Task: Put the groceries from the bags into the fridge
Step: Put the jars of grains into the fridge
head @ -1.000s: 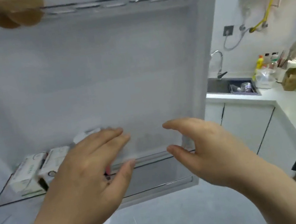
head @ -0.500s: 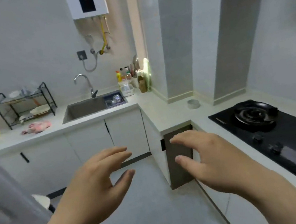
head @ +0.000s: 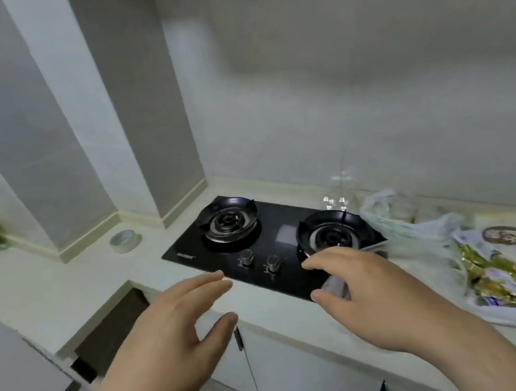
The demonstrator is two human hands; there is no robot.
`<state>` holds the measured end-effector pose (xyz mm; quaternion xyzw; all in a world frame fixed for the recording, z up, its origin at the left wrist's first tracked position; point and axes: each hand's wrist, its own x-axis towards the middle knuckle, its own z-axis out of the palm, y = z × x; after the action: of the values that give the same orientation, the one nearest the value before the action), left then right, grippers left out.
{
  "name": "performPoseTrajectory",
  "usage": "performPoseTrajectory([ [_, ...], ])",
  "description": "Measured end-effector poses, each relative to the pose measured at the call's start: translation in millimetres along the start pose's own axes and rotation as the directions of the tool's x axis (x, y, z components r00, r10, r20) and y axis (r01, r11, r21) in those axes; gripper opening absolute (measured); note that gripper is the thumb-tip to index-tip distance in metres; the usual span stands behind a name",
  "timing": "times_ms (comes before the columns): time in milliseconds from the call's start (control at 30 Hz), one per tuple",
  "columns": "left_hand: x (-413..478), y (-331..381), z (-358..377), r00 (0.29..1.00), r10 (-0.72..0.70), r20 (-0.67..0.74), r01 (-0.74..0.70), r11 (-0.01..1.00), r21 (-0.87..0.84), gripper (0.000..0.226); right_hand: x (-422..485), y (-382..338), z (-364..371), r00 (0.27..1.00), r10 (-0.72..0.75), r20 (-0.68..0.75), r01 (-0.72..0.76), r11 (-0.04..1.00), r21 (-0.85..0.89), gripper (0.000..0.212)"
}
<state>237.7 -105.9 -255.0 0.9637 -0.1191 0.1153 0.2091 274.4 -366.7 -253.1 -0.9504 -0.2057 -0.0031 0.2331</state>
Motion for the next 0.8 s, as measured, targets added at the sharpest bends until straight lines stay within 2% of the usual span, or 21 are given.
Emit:
performPoseTrajectory([
  [200, 97.6, -25.4, 45.9, 0.988, 0.133, 0.084, -0.118, 0.978, -0.172, 0.034, 43.6, 41.5, 4.6, 0.979, 0.202, -0.024, -0.202, 0.979, 0.006, 0.041],
  [333, 154.0, -25.8, 83.7, 0.955, 0.256, 0.153, -0.211, 0.942, -0.26, 0.034, 54.3, 65.6, 0.6, 0.944, 0.326, -0.058, -0.328, 0.945, -0.015, 0.039],
  [500, 201.6, 7.0, 134.8, 0.867, 0.432, 0.246, -0.337, 0.874, -0.349, 0.061, 25.6, 102.0, -11.3, 0.848, 0.521, -0.098, -0.527, 0.849, -0.038, 0.041],
  [667, 235.8, 55.7, 162.1, 0.785, 0.56, 0.266, -0.43, 0.801, -0.417, 0.052, -12.2, 137.6, -25.7, 0.724, 0.669, -0.167, -0.678, 0.735, 0.003, 0.043],
  [800, 255.5, 88.2, 181.9, 0.736, 0.612, 0.291, -0.468, 0.769, -0.434, 0.057, -31.2, 171.0, -31.9, 0.667, 0.718, -0.199, -0.723, 0.688, 0.059, 0.042],
])
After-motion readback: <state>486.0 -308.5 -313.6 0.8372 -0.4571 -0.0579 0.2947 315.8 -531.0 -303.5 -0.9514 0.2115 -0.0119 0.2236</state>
